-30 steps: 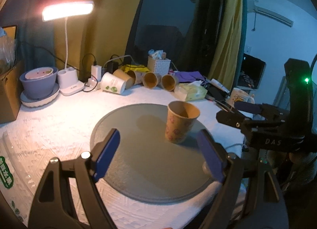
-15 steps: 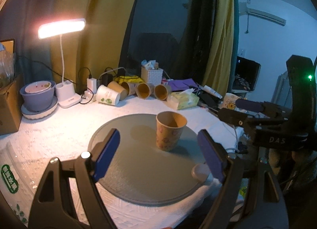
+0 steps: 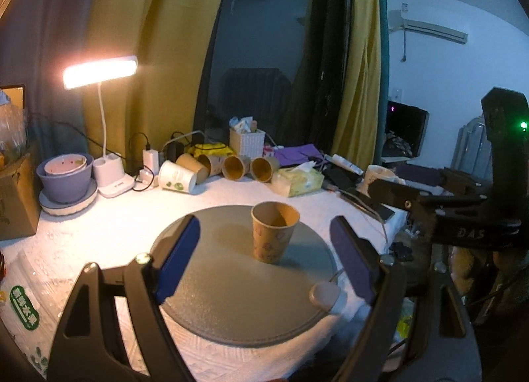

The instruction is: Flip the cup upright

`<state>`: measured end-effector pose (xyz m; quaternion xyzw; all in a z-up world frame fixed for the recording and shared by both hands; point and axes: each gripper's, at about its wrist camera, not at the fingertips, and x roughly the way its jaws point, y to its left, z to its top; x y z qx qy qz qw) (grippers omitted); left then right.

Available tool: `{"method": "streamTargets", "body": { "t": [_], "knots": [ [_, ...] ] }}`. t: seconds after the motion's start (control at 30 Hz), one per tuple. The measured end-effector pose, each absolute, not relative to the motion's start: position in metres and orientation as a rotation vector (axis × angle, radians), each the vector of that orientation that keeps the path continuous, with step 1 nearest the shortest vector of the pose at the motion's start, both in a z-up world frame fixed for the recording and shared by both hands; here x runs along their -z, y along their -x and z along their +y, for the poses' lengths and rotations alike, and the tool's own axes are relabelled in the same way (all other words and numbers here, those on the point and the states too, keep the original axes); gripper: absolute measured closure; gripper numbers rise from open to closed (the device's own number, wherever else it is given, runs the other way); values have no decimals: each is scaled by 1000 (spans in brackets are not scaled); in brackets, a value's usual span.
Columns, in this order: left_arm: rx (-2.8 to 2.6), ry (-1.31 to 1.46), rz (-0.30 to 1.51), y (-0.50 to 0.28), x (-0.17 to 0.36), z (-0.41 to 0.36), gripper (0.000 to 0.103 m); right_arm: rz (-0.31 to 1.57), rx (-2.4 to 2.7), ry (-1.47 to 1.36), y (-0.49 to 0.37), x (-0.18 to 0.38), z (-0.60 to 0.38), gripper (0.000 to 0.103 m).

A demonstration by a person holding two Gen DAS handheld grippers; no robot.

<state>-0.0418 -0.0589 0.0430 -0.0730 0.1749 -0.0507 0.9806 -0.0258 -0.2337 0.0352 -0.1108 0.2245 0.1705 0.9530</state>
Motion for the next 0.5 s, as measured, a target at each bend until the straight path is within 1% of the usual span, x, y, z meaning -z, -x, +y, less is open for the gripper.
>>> {"method": "streamTargets", "body": {
  "t": [0.4, 0.5],
  "knots": [
    [107, 132, 299, 58, -57, -65, 20, 413, -349, 229, 46, -52, -234, 22],
    [109, 128, 286, 62, -59, -66, 19, 399, -346, 229, 52, -56, -234, 22]
  ]
}}
